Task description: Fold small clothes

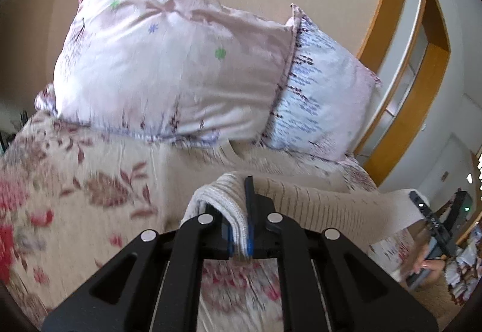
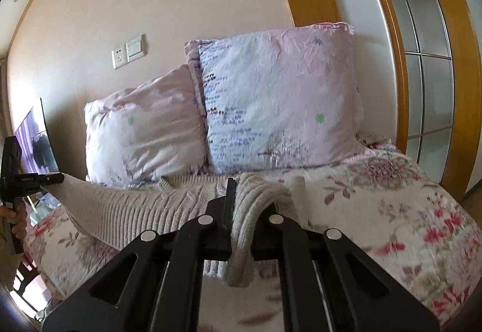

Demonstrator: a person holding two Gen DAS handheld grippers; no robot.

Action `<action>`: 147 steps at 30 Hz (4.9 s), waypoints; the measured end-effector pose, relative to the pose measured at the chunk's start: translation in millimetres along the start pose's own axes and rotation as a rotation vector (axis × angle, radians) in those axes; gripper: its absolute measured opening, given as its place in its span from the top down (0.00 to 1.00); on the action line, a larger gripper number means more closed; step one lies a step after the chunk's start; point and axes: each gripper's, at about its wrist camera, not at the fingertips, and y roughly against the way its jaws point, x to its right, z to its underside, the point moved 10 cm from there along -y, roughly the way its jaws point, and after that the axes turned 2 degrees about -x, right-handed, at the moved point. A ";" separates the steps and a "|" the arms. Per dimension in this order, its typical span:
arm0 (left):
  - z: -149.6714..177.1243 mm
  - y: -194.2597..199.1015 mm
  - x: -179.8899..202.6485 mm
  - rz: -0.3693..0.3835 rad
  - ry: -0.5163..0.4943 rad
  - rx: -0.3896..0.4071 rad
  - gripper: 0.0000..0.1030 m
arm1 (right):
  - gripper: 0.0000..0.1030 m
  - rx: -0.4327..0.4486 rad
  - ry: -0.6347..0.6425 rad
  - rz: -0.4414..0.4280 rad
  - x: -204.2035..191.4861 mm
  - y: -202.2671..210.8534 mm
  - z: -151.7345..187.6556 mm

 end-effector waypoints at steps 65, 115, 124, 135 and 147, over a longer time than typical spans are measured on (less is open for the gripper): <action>65.7 -137.1 -92.9 -0.116 0.175 -0.285 1.00 | 0.89 -0.477 -0.171 0.126 72.1 -149.7 70.1; 74.5 -97.4 -100.6 -0.074 0.186 -0.245 0.98 | 0.89 -0.492 -0.238 0.110 73.7 -135.8 77.5; 79.7 -107.4 -103.5 -0.126 0.163 -0.255 0.97 | 0.89 -0.531 -0.244 0.189 83.1 -137.8 93.9; 72.0 -99.8 -103.5 -0.113 0.160 -0.236 0.79 | 0.85 -0.559 -0.257 0.256 80.1 -131.1 93.2; 51.2 -122.0 -57.4 -0.133 0.007 -0.197 0.46 | 0.64 -0.572 -0.095 0.177 22.7 -168.6 82.7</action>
